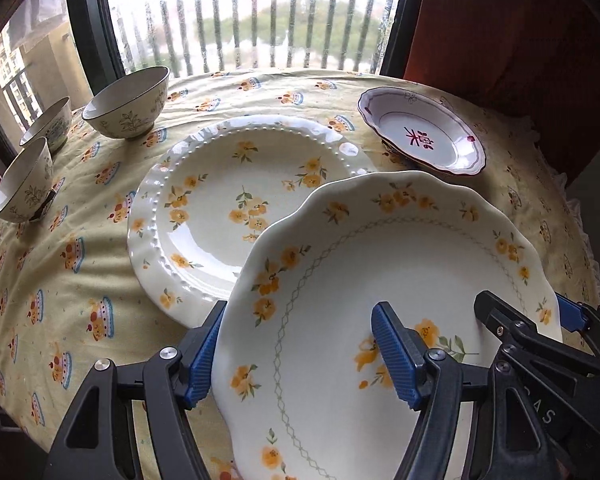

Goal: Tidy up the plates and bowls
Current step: 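Carry the flower plate beside the beaded-rim plate, lower it, open both grippers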

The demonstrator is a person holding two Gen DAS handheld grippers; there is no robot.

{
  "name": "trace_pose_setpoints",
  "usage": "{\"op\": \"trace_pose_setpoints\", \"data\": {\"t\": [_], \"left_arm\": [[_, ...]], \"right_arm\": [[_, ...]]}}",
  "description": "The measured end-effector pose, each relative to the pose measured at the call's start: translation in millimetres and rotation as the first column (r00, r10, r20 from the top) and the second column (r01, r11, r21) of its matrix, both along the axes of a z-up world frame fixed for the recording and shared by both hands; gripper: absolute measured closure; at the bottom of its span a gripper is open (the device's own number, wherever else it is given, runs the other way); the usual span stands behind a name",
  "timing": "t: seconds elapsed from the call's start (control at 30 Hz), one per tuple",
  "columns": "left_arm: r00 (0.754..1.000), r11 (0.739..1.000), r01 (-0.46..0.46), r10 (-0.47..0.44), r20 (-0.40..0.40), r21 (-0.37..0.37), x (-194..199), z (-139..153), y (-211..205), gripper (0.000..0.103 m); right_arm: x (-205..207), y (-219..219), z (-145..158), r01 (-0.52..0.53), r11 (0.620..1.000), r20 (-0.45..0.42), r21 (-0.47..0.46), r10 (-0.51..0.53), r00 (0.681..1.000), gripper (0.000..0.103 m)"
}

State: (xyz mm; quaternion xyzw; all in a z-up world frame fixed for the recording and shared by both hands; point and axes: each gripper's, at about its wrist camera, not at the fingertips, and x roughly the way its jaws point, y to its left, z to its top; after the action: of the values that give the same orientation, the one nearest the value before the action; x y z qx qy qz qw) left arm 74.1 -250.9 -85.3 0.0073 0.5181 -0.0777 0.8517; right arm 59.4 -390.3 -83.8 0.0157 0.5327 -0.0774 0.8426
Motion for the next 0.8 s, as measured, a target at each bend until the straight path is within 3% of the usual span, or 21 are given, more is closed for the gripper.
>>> {"op": "trace_pose_setpoints", "data": {"t": [0.47,0.8], "left_arm": [[0.986,0.987,0.154,-0.152,-0.063,0.036,-3,-16,-64,0.031],[0.984,0.99,0.133,-0.128,-0.124,0.035,9,-37,-74,0.031]], "right_arm": [[-2,-67,-15,0.106,0.994,-0.041,0.01,-0.105,0.994,0.036],[-1,-82,-33,0.131,0.991,-0.081,0.028,-0.129,0.988,0.036]]}}
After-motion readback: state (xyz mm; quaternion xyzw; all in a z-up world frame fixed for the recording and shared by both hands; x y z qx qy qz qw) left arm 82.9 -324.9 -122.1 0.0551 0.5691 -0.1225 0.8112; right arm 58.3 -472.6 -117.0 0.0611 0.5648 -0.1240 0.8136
